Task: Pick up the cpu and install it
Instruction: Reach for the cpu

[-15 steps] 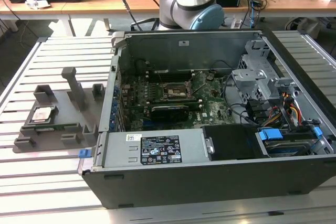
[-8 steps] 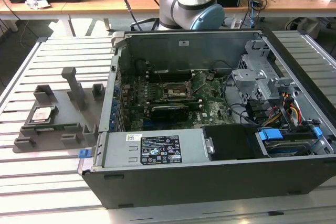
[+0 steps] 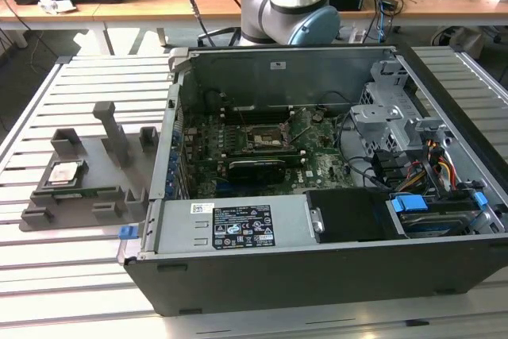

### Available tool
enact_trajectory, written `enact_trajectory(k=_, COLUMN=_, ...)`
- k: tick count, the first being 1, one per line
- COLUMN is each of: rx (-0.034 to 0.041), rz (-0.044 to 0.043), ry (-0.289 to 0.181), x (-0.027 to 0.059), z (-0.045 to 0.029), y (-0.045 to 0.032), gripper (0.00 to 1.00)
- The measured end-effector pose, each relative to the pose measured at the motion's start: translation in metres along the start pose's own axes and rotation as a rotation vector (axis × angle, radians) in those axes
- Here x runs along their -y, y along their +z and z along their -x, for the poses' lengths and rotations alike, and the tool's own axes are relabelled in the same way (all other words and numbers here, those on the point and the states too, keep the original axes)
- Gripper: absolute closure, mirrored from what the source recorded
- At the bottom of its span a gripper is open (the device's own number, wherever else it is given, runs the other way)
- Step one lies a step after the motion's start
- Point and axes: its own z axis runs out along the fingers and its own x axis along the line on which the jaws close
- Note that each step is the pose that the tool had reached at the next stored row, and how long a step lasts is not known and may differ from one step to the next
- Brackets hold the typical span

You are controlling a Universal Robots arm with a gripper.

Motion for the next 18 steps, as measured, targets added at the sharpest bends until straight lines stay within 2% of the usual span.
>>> enact_trajectory(k=3, rx=0.0001, rz=0.0001, ry=0.000, x=-0.0004, z=0.0058, y=0.0003, gripper=0.89)
enact_trajectory(k=7, rx=0.0001, rz=0.0001, ry=0.000, x=-0.0015, z=0.0200, y=0.0006, gripper=0.89)
enact_trajectory(k=11, rx=0.0000, rz=0.0000, ry=0.000, x=-0.0018, z=0.0242, y=0.0007, gripper=0.89)
enact_trajectory(k=13, rx=-0.0006, rz=0.0001, ry=0.000, x=-0.0027, z=0.0355, y=0.0012, gripper=0.89)
enact_trajectory(k=18, rx=-0.0006, rz=-0.0001, ry=0.000, x=-0.0029, z=0.0380, y=0.0012, gripper=0.89)
